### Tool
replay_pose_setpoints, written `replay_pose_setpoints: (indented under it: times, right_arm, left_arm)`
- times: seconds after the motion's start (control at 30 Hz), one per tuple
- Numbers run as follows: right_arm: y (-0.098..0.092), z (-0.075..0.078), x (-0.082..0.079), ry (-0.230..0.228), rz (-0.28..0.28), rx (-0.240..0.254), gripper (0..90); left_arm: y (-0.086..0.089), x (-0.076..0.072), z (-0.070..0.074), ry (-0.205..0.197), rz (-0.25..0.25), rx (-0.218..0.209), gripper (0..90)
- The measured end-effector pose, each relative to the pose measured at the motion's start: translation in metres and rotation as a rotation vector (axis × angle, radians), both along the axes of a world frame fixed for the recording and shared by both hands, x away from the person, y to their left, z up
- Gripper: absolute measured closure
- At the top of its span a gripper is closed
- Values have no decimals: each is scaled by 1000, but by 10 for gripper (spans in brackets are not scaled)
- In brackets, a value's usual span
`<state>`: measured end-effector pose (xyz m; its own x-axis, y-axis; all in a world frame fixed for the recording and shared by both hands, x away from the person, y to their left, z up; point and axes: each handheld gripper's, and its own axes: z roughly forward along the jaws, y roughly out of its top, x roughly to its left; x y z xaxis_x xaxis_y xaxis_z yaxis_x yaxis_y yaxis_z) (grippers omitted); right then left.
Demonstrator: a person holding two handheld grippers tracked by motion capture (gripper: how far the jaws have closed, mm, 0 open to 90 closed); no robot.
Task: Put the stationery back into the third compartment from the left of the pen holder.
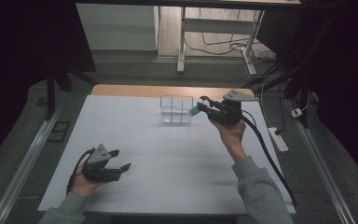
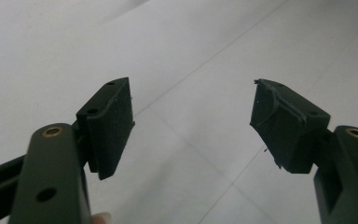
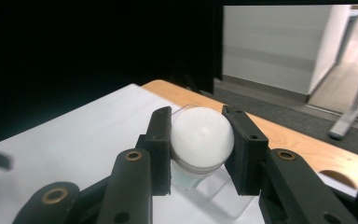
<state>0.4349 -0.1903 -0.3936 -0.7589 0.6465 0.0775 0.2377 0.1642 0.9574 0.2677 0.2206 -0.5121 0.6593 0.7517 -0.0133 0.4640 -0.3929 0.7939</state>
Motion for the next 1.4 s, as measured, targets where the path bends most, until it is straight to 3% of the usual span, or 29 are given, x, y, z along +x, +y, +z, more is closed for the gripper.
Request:
replay_pose_setpoints:
  times: [0.17,0.33,0.63,0.7,0.83,1.07,1.23,1.4]
  right_arm:
    - [9,-5,34,24,-61,-24,642]
    - [18,-21,61,53,-85,-44,642]
    - [27,-44,77,88,-76,-50,633]
    - [28,-46,78,85,-69,-39,550]
    - [27,-40,71,56,-74,-50,447]
    - [15,-36,47,39,-48,-67,434]
    - [-6,-43,20,47,-42,-113,442]
    - [-39,-45,-14,55,-31,-115,448]
  left_arm:
    - [8,0,-2,2,19,-8,290]
    - [8,1,-3,3,16,1,285]
    - [9,3,-5,11,20,13,282]
    - [9,3,-5,11,21,12,282]
    - [9,3,-6,13,19,13,281]
    - [9,3,-6,16,19,14,280]
    - [10,5,-8,23,24,13,279]
    - [10,5,-7,23,28,7,278]
